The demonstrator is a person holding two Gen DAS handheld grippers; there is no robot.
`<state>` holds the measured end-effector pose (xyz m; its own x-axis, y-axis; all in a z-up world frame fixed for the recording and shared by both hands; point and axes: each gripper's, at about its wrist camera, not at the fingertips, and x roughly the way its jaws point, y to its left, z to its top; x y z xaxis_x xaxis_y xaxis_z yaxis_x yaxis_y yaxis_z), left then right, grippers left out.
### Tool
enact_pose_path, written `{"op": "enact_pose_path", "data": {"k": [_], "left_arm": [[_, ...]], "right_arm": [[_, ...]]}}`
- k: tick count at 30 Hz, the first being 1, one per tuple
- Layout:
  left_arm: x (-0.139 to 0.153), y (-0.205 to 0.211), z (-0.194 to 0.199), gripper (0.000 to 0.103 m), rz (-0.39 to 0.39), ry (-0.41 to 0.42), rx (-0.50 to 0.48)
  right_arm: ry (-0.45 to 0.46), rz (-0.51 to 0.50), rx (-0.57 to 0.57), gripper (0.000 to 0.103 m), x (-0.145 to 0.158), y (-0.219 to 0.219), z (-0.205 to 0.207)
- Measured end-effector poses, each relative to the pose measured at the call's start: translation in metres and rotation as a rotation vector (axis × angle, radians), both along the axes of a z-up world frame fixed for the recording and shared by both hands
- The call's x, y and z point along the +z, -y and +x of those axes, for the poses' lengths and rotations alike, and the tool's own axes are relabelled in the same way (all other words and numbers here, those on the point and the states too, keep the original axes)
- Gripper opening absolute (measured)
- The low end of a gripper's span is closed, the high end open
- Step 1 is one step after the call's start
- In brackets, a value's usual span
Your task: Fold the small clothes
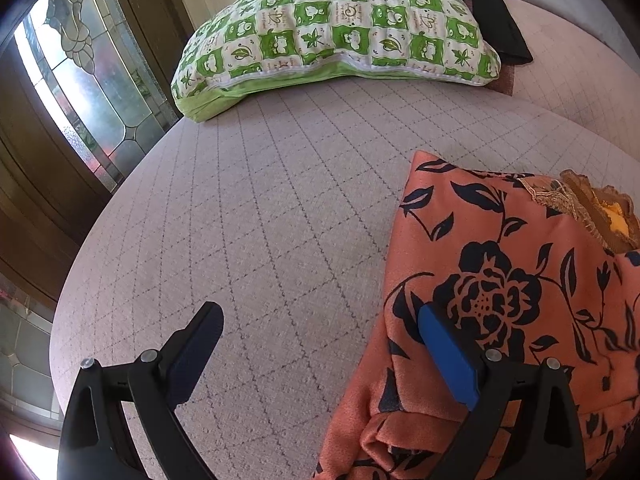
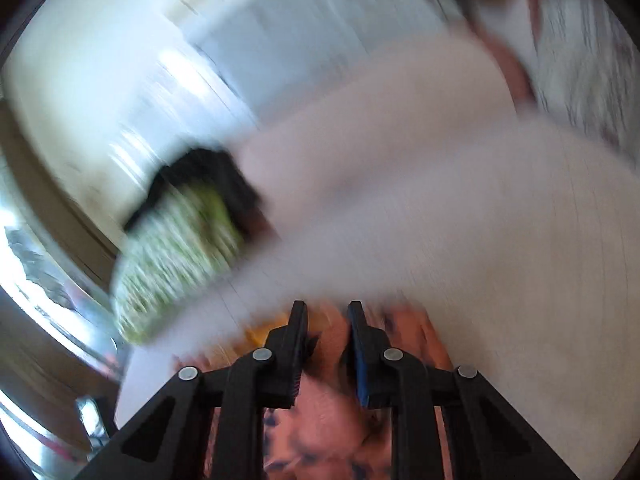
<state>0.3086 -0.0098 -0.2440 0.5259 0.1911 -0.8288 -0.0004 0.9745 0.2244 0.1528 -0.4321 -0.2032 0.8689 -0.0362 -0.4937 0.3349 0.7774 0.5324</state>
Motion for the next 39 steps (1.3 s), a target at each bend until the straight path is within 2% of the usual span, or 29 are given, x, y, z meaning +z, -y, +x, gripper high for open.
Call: {"op": "enact_pose_path", "data": {"k": [1, 2, 3, 4, 5, 6, 8, 10, 12, 14, 15, 17, 19, 20, 21, 22, 24, 26, 28, 31, 33, 34, 35, 36, 37, 39], "left_arm": [[0.000, 0.000, 0.000, 0.098, -0.002, -0.001, 0.001], [0.000, 0.000, 0.000, 0.098, -0.004, 0.000, 0.002], [0.000, -0.001, 0.000, 0.098, -0.005, 0.000, 0.004], [0.000, -0.001, 0.000, 0.098, -0.006, 0.001, 0.006], [0.000, -0.001, 0.000, 0.098, -0.005, 0.003, 0.007], [0.001, -0.001, 0.000, 0.098, -0.002, 0.006, 0.007], [0.003, 0.001, 0.000, 0.098, 0.001, 0.017, 0.005], [0.008, 0.003, -0.003, 0.098, -0.007, 0.044, -0.005], [0.017, 0.006, -0.008, 0.098, -0.015, 0.091, -0.022], [0.025, 0.010, -0.013, 0.098, -0.021, 0.140, -0.046], [0.027, 0.013, -0.015, 0.098, -0.028, 0.149, -0.065], [0.019, 0.018, -0.014, 0.098, -0.020, 0.109, -0.092], [0.003, 0.023, -0.009, 0.098, 0.016, 0.027, -0.105], [-0.006, 0.024, -0.007, 0.098, 0.036, -0.012, -0.106], [-0.011, 0.024, -0.006, 0.098, 0.039, -0.028, -0.107], [-0.008, 0.023, -0.007, 0.098, 0.028, -0.018, -0.103], [-0.001, 0.022, -0.008, 0.098, 0.008, 0.005, -0.107], [0.007, 0.024, -0.011, 0.098, -0.018, 0.045, -0.122], [0.008, 0.031, -0.015, 0.098, -0.039, 0.059, -0.164], [-0.002, 0.043, -0.016, 0.098, -0.026, 0.014, -0.212], [-0.020, 0.047, -0.011, 0.099, 0.016, -0.068, -0.216], [-0.020, 0.044, -0.012, 0.102, -0.006, -0.054, -0.206], [-0.019, 0.040, -0.011, 0.103, -0.026, -0.055, -0.186], [-0.019, 0.037, -0.007, 0.103, -0.049, -0.080, -0.173], [-0.021, 0.032, -0.004, 0.103, -0.089, -0.103, -0.156], [-0.026, 0.020, 0.000, 0.103, -0.174, -0.130, -0.107]], "right_arm": [[0.008, -0.046, -0.040, 0.027, 0.005, -0.001, 0.000], [-0.053, -0.097, -0.073, 0.034, 0.000, 0.001, 0.006], [-0.141, -0.114, -0.076, 0.063, -0.012, 0.005, 0.014], [-0.218, -0.108, -0.082, 0.076, -0.024, 0.009, 0.019], [-0.316, -0.078, -0.121, 0.076, -0.046, 0.017, 0.017], [-0.343, -0.038, -0.171, 0.076, -0.062, 0.025, 0.007], [-0.311, 0.003, -0.197, 0.076, -0.074, 0.029, -0.013], [-0.252, 0.005, -0.205, 0.076, -0.072, 0.026, -0.030], [-0.193, -0.011, -0.145, 0.074, -0.063, 0.011, -0.037], [-0.175, -0.097, -0.052, 0.071, -0.056, -0.016, -0.031], [-0.173, -0.144, 0.000, 0.067, -0.054, -0.032, -0.029], [-0.201, -0.154, 0.088, 0.063, -0.063, -0.054, -0.021], [-0.278, -0.137, 0.149, 0.059, -0.085, -0.070, -0.012], [-0.360, -0.144, 0.179, 0.059, -0.104, -0.077, -0.005], [-0.377, -0.217, 0.180, 0.059, -0.112, -0.087, -0.005], [-0.367, -0.270, 0.176, 0.058, -0.109, -0.095, -0.008], [-0.400, -0.256, 0.179, 0.058, -0.100, -0.099, -0.003], [-0.346, -0.207, 0.187, 0.058, -0.089, -0.098, 0.001], [-0.274, -0.226, 0.199, 0.058, -0.076, -0.108, 0.009], [-0.285, -0.218, 0.293, 0.058, -0.081, -0.140, 0.029], [-0.376, -0.233, 0.378, 0.058, -0.101, -0.161, 0.043], [-0.401, -0.298, 0.384, 0.057, -0.108, -0.172, 0.043], [-0.379, -0.376, 0.384, 0.057, -0.106, -0.181, 0.039], [-0.380, -0.398, 0.388, 0.055, -0.105, -0.183, 0.038], [-0.386, -0.372, 0.386, 0.046, -0.102, -0.179, 0.039], [-0.384, -0.311, 0.359, 0.037, -0.097, -0.164, 0.041]]}}
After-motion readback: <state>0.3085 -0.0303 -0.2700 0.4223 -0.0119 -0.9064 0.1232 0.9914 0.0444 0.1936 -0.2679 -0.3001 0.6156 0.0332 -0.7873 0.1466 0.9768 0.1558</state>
